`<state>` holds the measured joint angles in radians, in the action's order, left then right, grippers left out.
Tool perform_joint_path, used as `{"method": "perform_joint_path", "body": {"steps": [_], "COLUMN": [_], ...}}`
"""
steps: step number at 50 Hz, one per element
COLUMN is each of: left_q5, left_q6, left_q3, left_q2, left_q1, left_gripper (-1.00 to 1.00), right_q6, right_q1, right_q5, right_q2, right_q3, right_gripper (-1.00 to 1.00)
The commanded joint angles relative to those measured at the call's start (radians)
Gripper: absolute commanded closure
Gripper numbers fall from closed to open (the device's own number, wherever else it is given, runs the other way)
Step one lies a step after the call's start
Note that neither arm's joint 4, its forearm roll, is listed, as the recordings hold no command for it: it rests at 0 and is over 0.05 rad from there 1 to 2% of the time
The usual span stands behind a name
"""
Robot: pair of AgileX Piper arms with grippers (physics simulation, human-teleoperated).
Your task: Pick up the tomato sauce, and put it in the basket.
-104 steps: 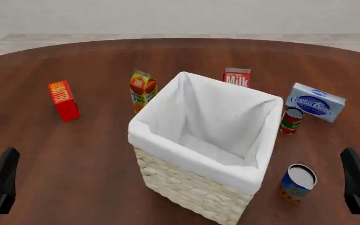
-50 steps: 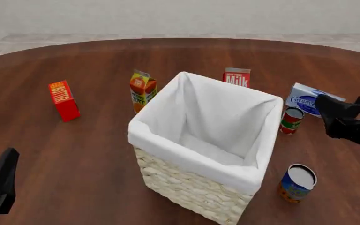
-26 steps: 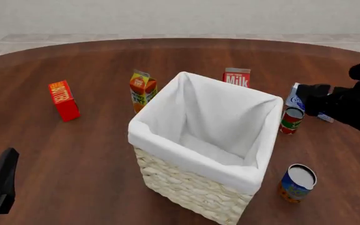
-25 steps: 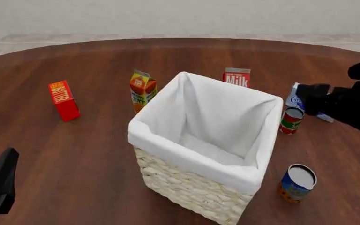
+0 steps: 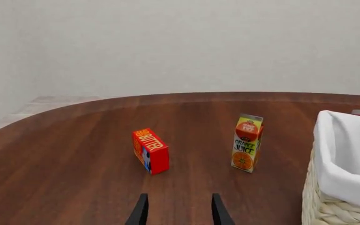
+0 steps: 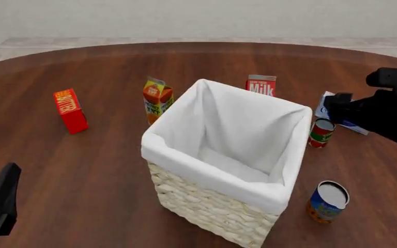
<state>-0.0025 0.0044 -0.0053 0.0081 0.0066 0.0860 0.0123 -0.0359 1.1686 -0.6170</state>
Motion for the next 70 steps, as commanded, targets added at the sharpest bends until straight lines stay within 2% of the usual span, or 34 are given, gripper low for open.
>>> {"method": "perform_joint_path", "body": {"steps": [1, 18, 36, 47, 49, 52, 70], "left_q5": [-0.003, -0.003, -0.004, -0.005, -0.006, -0.006, -0.009], "left_q6": [0.000, -0.001, 0.000, 0.000, 0.000, 0.000, -0.001], "left_q3": [-0.004, 0.004, 0.005, 0.005, 0.005, 0.005, 0.005], "left_q2": [0.006, 0.000, -0.001, 0.000, 0.002, 0.001, 0.005], "left_q1": [0.000, 0.000, 0.000, 0.000, 0.000, 0.000, 0.000], "left_gripper": [-1.00, -1.00, -1.00, -1.00, -1.00, -1.00, -1.00], "right_q6": [-0.009, -0.027, -0.053, -0.084, -0.135, -0.110, -0.127], "right_q1": [-0.031, -0.070, -0.079, -0.092, -0.107, -0.102, -0.103], "right_q5": [-0.062, -0.116, -0.124, -0.106, -0.100, -0.105, -0.113], "right_q2": [0.101, 0.213, 0.313, 0.376, 0.394, 0.398, 0.458], "right_q3": [-0.013, -0.040, -0.088, -0.124, -0.131, -0.132, -0.140], "right_gripper": [-1.00, -1.00, -1.00, -1.00, -1.00, -1.00, -1.00]}}
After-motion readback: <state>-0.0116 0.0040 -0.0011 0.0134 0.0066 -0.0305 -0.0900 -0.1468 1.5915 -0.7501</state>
